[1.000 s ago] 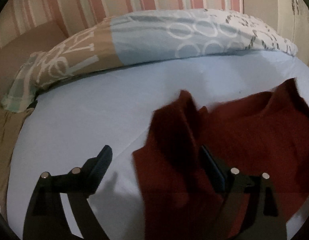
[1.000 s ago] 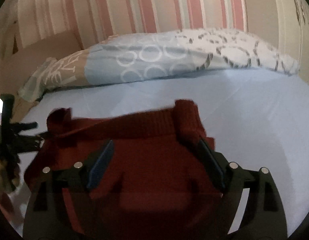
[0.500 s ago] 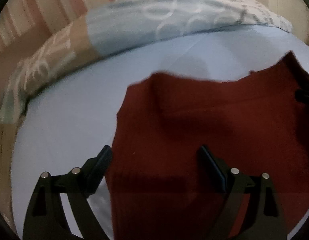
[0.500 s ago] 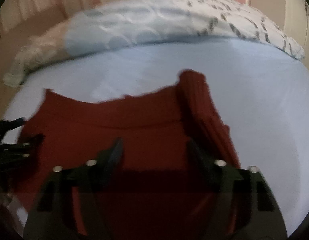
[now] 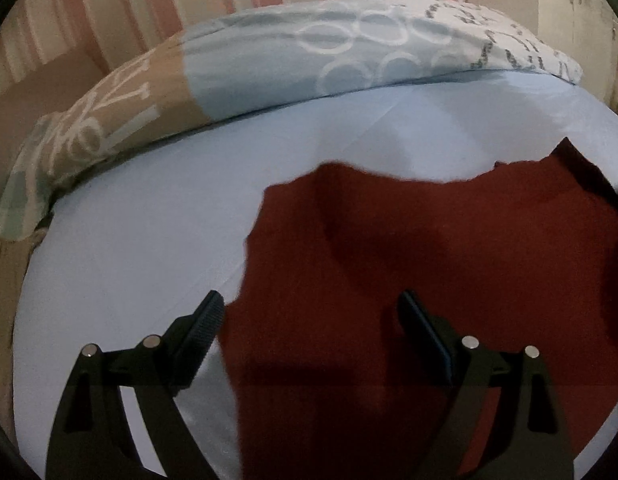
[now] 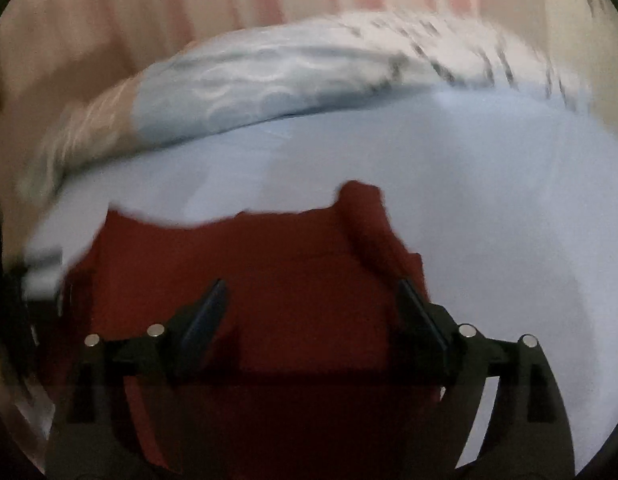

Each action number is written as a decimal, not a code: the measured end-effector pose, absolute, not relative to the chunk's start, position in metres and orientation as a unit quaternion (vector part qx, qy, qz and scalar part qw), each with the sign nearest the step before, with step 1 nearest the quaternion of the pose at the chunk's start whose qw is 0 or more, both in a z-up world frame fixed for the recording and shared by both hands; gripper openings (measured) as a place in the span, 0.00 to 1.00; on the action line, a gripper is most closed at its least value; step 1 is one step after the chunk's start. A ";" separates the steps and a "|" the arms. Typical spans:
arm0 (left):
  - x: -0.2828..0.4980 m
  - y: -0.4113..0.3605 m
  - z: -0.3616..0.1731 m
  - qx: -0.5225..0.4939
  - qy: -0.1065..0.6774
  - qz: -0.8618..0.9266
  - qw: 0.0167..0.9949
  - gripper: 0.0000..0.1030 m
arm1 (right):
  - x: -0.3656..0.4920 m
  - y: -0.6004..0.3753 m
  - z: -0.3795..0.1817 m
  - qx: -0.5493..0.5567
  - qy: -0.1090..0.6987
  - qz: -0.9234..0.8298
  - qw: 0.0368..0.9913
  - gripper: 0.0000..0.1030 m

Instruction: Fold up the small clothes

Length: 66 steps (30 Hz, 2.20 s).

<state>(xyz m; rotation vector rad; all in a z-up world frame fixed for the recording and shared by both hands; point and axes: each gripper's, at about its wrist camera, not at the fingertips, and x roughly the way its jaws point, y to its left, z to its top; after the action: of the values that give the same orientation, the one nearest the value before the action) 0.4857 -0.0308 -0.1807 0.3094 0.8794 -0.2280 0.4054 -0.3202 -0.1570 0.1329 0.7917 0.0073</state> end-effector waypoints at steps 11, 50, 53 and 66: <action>0.560 -0.023 -0.211 0.071 0.501 -0.133 0.852 0.91 | 0.378 -0.298 -0.189 0.021 0.421 0.015 0.907 0.83; 0.350 0.013 -0.204 0.065 0.431 -0.064 0.898 0.91 | 0.365 -0.188 -0.190 -0.043 0.409 0.040 0.910 0.93; 0.350 0.012 -0.205 0.064 0.434 -0.065 0.896 0.91 | 0.369 -0.200 -0.196 -0.044 0.427 0.024 0.903 0.94; 0.351 0.014 -0.209 0.064 0.444 -0.067 0.891 0.91 | 0.313 -0.342 -0.217 0.091 0.457 -0.072 0.882 0.97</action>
<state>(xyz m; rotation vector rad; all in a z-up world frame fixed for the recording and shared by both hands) 0.3505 0.0138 -0.2093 0.1323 0.9213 -0.1398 0.3134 -0.3419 -0.2173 0.1894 0.9526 -0.1493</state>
